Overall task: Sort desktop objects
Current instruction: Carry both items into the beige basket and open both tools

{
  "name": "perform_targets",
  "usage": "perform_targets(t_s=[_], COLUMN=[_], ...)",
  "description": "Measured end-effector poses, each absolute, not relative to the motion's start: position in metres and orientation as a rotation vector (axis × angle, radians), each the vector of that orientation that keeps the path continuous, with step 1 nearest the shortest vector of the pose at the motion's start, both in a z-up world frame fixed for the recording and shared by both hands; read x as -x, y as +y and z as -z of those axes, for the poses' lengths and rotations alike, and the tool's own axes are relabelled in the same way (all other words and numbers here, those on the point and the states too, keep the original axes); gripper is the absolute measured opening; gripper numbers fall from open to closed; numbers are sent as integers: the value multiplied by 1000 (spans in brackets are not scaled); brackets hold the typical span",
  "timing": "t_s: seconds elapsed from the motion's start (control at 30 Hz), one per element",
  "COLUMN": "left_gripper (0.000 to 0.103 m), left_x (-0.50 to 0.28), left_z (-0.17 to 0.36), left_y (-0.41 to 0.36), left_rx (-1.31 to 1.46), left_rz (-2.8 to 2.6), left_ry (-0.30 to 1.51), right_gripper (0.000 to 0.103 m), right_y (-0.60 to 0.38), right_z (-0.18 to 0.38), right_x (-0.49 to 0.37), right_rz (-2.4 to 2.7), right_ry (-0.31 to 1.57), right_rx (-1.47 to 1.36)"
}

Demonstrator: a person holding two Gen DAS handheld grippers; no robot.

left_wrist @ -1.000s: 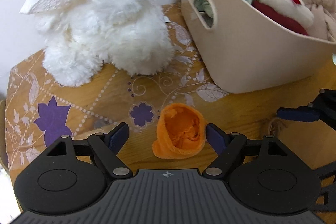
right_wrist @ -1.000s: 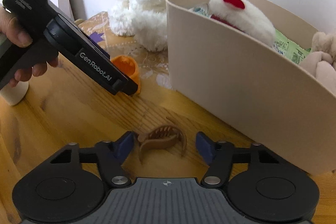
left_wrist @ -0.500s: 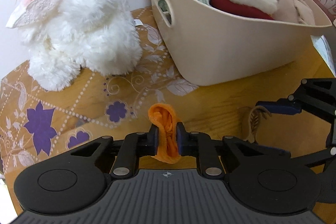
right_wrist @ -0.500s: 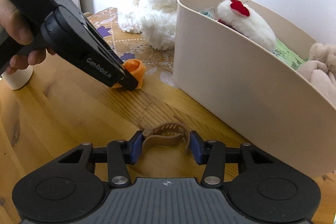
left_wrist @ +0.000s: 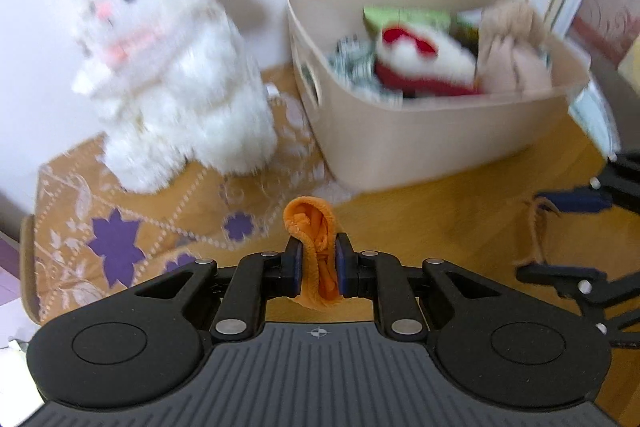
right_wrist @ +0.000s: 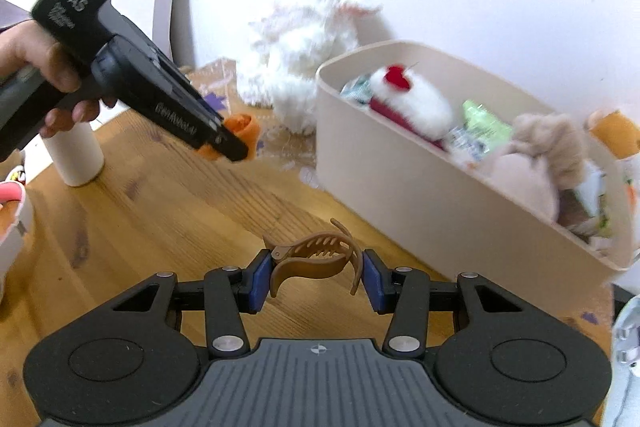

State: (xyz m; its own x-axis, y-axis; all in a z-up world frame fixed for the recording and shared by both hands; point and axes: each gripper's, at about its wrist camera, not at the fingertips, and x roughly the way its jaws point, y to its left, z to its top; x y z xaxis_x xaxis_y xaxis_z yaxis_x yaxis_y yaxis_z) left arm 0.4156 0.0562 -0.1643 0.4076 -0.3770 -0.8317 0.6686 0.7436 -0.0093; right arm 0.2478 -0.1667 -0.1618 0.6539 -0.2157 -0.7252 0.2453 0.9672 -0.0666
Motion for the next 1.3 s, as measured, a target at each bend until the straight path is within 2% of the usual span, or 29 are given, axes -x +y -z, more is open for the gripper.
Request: perform_targets(t_s=[0.4,0.7,0.93,1.3], left_gripper=[16,16,16,16], left_x=[-422,-428,-429,-437], left_z=[73,38,38,83], left_y=[35,-11,-58,-98], left_rx=[-261,-243,-236,-231], left_rz=[659,677,651,540], left_ry=[767,697,699,805], right_gripper=[45,45,45,45], right_y=[-209,-271,-320,-351], right_z=[84,51,49,88], right_x=[-198,-202,-226,-256], right_rz=[360,500,596,607], right_ry=[685,610,596,679], right_rx=[-11,-32,-101,-206])
